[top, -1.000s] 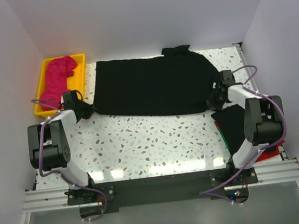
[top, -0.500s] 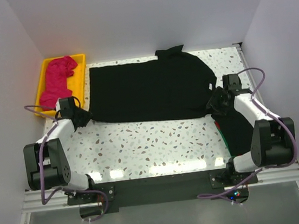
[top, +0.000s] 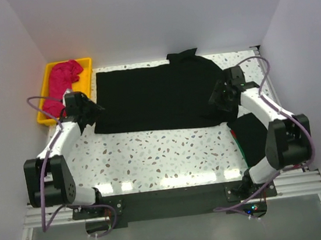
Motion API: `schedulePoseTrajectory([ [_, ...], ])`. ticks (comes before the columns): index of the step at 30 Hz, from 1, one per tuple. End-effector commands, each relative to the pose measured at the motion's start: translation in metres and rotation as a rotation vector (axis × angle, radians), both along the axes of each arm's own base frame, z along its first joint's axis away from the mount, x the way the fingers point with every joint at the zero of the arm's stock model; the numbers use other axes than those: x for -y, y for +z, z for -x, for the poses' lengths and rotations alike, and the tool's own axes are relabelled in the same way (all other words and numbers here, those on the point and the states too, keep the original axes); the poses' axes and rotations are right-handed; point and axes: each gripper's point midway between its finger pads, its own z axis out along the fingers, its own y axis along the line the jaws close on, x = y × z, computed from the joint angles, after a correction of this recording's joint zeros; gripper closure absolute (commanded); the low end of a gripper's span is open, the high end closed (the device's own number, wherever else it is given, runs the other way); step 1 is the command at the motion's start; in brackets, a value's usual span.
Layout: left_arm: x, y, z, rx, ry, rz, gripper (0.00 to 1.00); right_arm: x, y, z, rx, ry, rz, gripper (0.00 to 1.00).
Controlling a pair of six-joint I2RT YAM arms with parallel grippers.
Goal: Fold and stack the t-shirts
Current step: Fold the tshirt
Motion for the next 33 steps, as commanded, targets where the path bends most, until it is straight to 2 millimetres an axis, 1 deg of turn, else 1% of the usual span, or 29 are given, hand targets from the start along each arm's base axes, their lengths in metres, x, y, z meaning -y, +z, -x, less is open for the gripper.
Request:
schedulePoseTrajectory([
  [1, 0.041, 0.012, -0.033, 0.047, -0.152, 0.001, 0.49, -0.011, 0.006, -0.035, 0.052, 0.017, 0.050, 0.45],
  [2, 0.048, 0.010, -0.037, 0.043, -0.166, 0.003, 0.49, -0.014, 0.003, -0.039, 0.044, 0.022, 0.050, 0.45],
  [3, 0.054, 0.004, -0.043, 0.033, -0.180, 0.005, 0.50, -0.015, -0.008, -0.044, 0.015, 0.024, 0.050, 0.46],
  [4, 0.067, 0.000, -0.044, 0.026, -0.211, 0.004, 0.50, -0.016, -0.014, -0.044, 0.001, 0.023, 0.048, 0.46],
  [5, 0.073, -0.005, -0.045, 0.015, -0.220, 0.002, 0.50, -0.016, -0.019, -0.046, -0.001, 0.020, 0.046, 0.46],
  [6, 0.076, -0.018, -0.044, -0.013, -0.224, 0.000, 0.50, -0.015, -0.030, -0.041, -0.026, 0.009, 0.043, 0.46],
  [7, 0.083, -0.025, -0.043, -0.029, -0.237, -0.001, 0.51, -0.016, -0.039, -0.038, -0.043, 0.008, 0.044, 0.46],
  [8, 0.085, -0.032, -0.041, -0.043, -0.235, 0.005, 0.51, -0.015, -0.046, -0.038, -0.048, 0.004, 0.043, 0.45],
  [10, 0.088, -0.053, -0.034, -0.080, -0.237, 0.009, 0.51, -0.013, -0.069, -0.026, -0.099, -0.007, 0.046, 0.44],
  [11, 0.088, -0.058, -0.032, -0.088, -0.233, 0.008, 0.51, -0.013, -0.074, -0.025, -0.104, -0.010, 0.045, 0.44],
  [12, 0.086, -0.069, -0.026, -0.111, -0.227, 0.009, 0.52, -0.012, -0.085, -0.017, -0.133, -0.015, 0.047, 0.44],
  [14, 0.086, -0.080, -0.018, -0.137, -0.207, 0.003, 0.53, -0.014, -0.098, -0.008, -0.160, -0.021, 0.029, 0.43],
  [15, 0.086, -0.090, -0.006, -0.173, -0.203, 0.003, 0.53, -0.012, -0.107, 0.003, -0.191, -0.026, 0.029, 0.42],
  [16, 0.089, -0.093, 0.001, -0.184, -0.205, 0.004, 0.53, -0.012, -0.112, 0.009, -0.207, -0.031, 0.027, 0.42],
  [17, 0.084, -0.092, 0.004, -0.182, -0.174, -0.011, 0.53, -0.011, -0.112, 0.012, -0.203, -0.041, 0.021, 0.42],
  [18, 0.078, -0.096, 0.015, -0.193, -0.150, -0.033, 0.53, -0.014, -0.114, 0.023, -0.215, -0.039, -0.007, 0.41],
  [19, 0.076, -0.104, 0.024, -0.217, -0.150, -0.036, 0.53, -0.013, -0.119, 0.030, -0.233, -0.038, -0.006, 0.41],
  [20, 0.073, -0.101, 0.029, -0.211, -0.137, -0.038, 0.53, -0.012, -0.116, 0.033, -0.227, -0.041, -0.013, 0.41],
  [21, 0.071, -0.111, 0.044, -0.240, -0.137, -0.039, 0.53, -0.010, -0.121, 0.044, -0.249, -0.042, -0.016, 0.41],
  [22, 0.071, -0.112, 0.050, -0.240, -0.142, -0.038, 0.53, -0.008, -0.121, 0.049, -0.251, -0.048, -0.023, 0.40],
  [23, 0.070, -0.109, 0.055, -0.230, -0.144, -0.035, 0.53, -0.009, -0.116, 0.052, -0.241, -0.042, -0.043, 0.40],
  [24, 0.068, -0.118, 0.069, -0.258, -0.145, -0.039, 0.52, -0.008, -0.118, 0.061, -0.251, -0.042, -0.050, 0.40],
  [25, 0.067, -0.115, 0.073, -0.248, -0.149, -0.037, 0.52, -0.009, -0.117, 0.065, -0.255, -0.036, -0.056, 0.40],
  [26, 0.068, -0.120, 0.083, -0.266, -0.161, -0.034, 0.52, -0.009, -0.113, 0.071, -0.244, -0.031, -0.059, 0.40],
  [28, 0.067, -0.120, 0.090, -0.266, -0.174, -0.034, 0.52, -0.009, -0.109, 0.077, -0.234, -0.027, -0.066, 0.40],
  [29, 0.068, -0.116, 0.091, -0.258, -0.185, -0.031, 0.51, -0.012, -0.107, 0.081, -0.233, -0.017, -0.080, 0.40],
  [31, 0.070, -0.110, 0.088, -0.244, -0.213, -0.038, 0.51, -0.014, -0.095, 0.080, -0.199, -0.006, -0.092, 0.40],
  [32, 0.074, -0.100, 0.080, -0.220, -0.232, -0.032, 0.51, -0.016, -0.086, 0.073, -0.173, 0.003, -0.089, 0.40],
  [33, 0.076, -0.093, 0.076, -0.208, -0.247, -0.034, 0.51, -0.016, -0.077, 0.067, -0.142, 0.010, -0.079, 0.40],
])
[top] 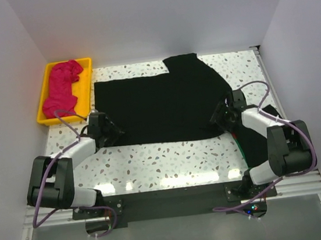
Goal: Fold and stack the t-shirts
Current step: Fold the tshirt
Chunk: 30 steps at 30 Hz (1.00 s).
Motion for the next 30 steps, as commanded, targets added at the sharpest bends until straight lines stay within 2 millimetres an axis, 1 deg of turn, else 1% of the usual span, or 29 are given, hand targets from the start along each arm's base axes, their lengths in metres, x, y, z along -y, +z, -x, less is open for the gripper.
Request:
schedulePoseTrajectory([
  [1, -0.003, 0.003, 0.008, -0.045, -0.063, -0.053, 0.51, 0.000, 0.011, 0.014, -0.039, 0.032, 0.031, 0.40],
  [2, 0.005, 0.021, -0.003, -0.014, -0.113, -0.035, 0.51, 0.001, 0.027, -0.001, 0.007, 0.033, 0.053, 0.40],
  [4, 0.011, 0.042, -0.015, 0.028, -0.180, -0.047, 0.50, 0.005, 0.041, -0.015, 0.048, 0.038, 0.106, 0.40],
  [5, 0.015, 0.064, -0.025, 0.059, -0.203, -0.044, 0.50, 0.005, 0.057, -0.030, 0.091, 0.034, 0.116, 0.40],
  [6, 0.016, 0.075, -0.030, 0.080, -0.219, -0.050, 0.50, 0.005, 0.063, -0.036, 0.104, 0.036, 0.122, 0.40],
  [7, 0.017, 0.097, -0.036, 0.120, -0.247, -0.062, 0.49, 0.007, 0.072, -0.050, 0.129, 0.034, 0.148, 0.40],
  [10, 0.019, 0.123, -0.041, 0.187, -0.317, -0.090, 0.47, 0.008, 0.078, -0.069, 0.136, 0.036, 0.193, 0.40],
  [11, 0.022, 0.136, -0.041, 0.213, -0.343, -0.092, 0.47, 0.006, 0.080, -0.083, 0.141, 0.046, 0.210, 0.40],
  [12, 0.021, 0.139, -0.040, 0.218, -0.355, -0.106, 0.46, -0.002, 0.079, -0.089, 0.139, 0.065, 0.228, 0.40],
  [13, 0.019, 0.141, -0.039, 0.226, -0.383, -0.135, 0.45, -0.005, 0.076, -0.092, 0.121, 0.083, 0.251, 0.40],
  [14, 0.020, 0.140, -0.037, 0.230, -0.410, -0.137, 0.44, -0.008, 0.073, -0.108, 0.117, 0.084, 0.285, 0.41],
  [15, 0.019, 0.139, -0.036, 0.224, -0.421, -0.153, 0.44, -0.018, 0.071, -0.113, 0.115, 0.106, 0.300, 0.41],
  [16, 0.016, 0.136, -0.035, 0.214, -0.424, -0.169, 0.44, -0.022, 0.068, -0.116, 0.102, 0.117, 0.317, 0.41],
  [17, 0.014, 0.133, -0.034, 0.219, -0.433, -0.188, 0.44, -0.027, 0.075, -0.131, 0.125, 0.118, 0.336, 0.42],
  [18, 0.013, 0.131, -0.034, 0.222, -0.431, -0.195, 0.44, -0.037, 0.060, -0.134, 0.098, 0.143, 0.356, 0.42],
  [19, 0.012, 0.131, -0.033, 0.228, -0.429, -0.198, 0.44, -0.042, 0.054, -0.136, 0.081, 0.158, 0.371, 0.42],
  [20, 0.014, 0.130, -0.033, 0.236, -0.439, -0.184, 0.43, -0.049, 0.062, -0.148, 0.106, 0.168, 0.379, 0.43],
  [21, 0.010, 0.130, -0.034, 0.233, -0.433, -0.169, 0.43, -0.054, 0.048, -0.149, 0.079, 0.180, 0.416, 0.43],
  [22, 0.010, 0.129, -0.035, 0.232, -0.433, -0.159, 0.43, -0.057, 0.046, -0.150, 0.071, 0.187, 0.432, 0.43],
  [23, 0.009, 0.129, -0.035, 0.234, -0.432, -0.152, 0.43, -0.061, 0.048, -0.156, 0.083, 0.190, 0.442, 0.43],
  [24, 0.005, 0.128, -0.035, 0.231, -0.424, -0.150, 0.43, -0.067, 0.043, -0.156, 0.077, 0.202, 0.448, 0.43],
  [25, 0.005, 0.127, -0.035, 0.228, -0.422, -0.144, 0.43, -0.069, 0.034, -0.157, 0.066, 0.209, 0.453, 0.44],
  [28, 0.000, 0.124, -0.036, 0.224, -0.411, -0.138, 0.43, -0.076, 0.020, -0.160, 0.054, 0.221, 0.456, 0.45],
  [30, -0.002, 0.121, -0.035, 0.218, -0.409, -0.134, 0.43, -0.078, 0.016, -0.160, 0.050, 0.220, 0.457, 0.46],
])
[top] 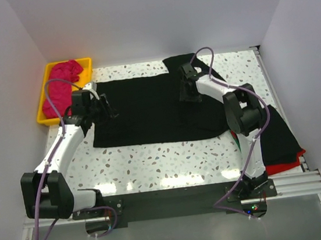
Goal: Fold and stack the t-shirts
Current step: Fold the tshirt
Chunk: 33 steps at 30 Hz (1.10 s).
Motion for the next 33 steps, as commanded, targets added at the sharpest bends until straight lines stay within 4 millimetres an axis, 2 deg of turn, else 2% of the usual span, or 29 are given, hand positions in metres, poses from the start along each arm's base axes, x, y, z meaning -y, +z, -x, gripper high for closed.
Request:
schedulePoseTrajectory([
  [1, 0.000, 0.000, 0.000, 0.019, -0.029, 0.006, 0.43, 0.007, 0.011, -0.014, 0.041, -0.023, 0.045, 0.47],
  [11, -0.002, -0.004, 0.001, 0.009, -0.029, 0.016, 0.43, -0.003, 0.010, -0.008, 0.050, -0.005, 0.054, 0.49],
  [19, -0.002, -0.005, 0.002, 0.003, -0.030, 0.021, 0.43, -0.019, 0.011, -0.006, 0.056, 0.029, 0.048, 0.49],
  [27, -0.003, -0.007, 0.002, 0.000, -0.026, 0.019, 0.43, -0.021, 0.009, -0.006, 0.053, 0.032, 0.063, 0.50],
  [31, -0.003, -0.007, 0.002, 0.000, -0.022, 0.021, 0.43, -0.019, 0.007, -0.004, 0.050, 0.030, 0.074, 0.55],
  [33, -0.004, -0.008, 0.002, -0.003, -0.023, 0.021, 0.43, -0.019, 0.007, -0.004, 0.047, 0.028, 0.074, 0.62],
])
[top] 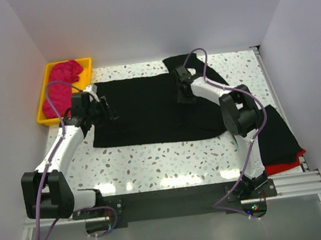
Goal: Fold and stack the t-shirts
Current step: Fold the tshirt
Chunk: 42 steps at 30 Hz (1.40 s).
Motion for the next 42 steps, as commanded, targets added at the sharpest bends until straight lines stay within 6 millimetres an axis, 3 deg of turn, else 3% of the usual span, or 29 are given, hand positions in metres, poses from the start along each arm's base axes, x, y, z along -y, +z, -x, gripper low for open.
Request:
schedulePoseTrajectory([
  [1, -0.001, 0.002, -0.004, 0.022, -0.013, 0.004, 0.43, 0.002, 0.008, -0.009, 0.031, -0.013, 0.028, 0.64],
  [5, -0.001, 0.002, -0.003, 0.020, -0.015, 0.007, 0.43, 0.002, 0.009, -0.008, 0.030, -0.012, 0.027, 0.82],
  [12, -0.001, 0.001, -0.003, 0.016, -0.014, 0.010, 0.43, 0.001, 0.014, -0.010, 0.039, -0.005, 0.023, 1.00],
  [22, -0.002, 0.001, -0.003, 0.016, -0.013, 0.010, 0.43, -0.023, 0.036, -0.017, 0.094, 0.054, 0.018, 1.00],
  [29, -0.003, 0.001, -0.002, 0.016, -0.011, 0.011, 0.43, -0.042, 0.039, -0.017, 0.107, 0.100, 0.048, 1.00],
  [32, -0.002, 0.002, -0.002, 0.020, -0.015, 0.014, 0.43, -0.038, 0.038, -0.015, 0.102, 0.084, 0.076, 1.00],
  [37, -0.001, 0.002, -0.002, 0.018, -0.018, 0.017, 0.43, -0.013, 0.036, -0.011, 0.097, 0.026, 0.166, 0.78],
  [42, 0.000, 0.001, -0.001, 0.019, -0.022, 0.022, 0.43, 0.000, 0.028, -0.005, 0.078, -0.002, 0.167, 0.69],
])
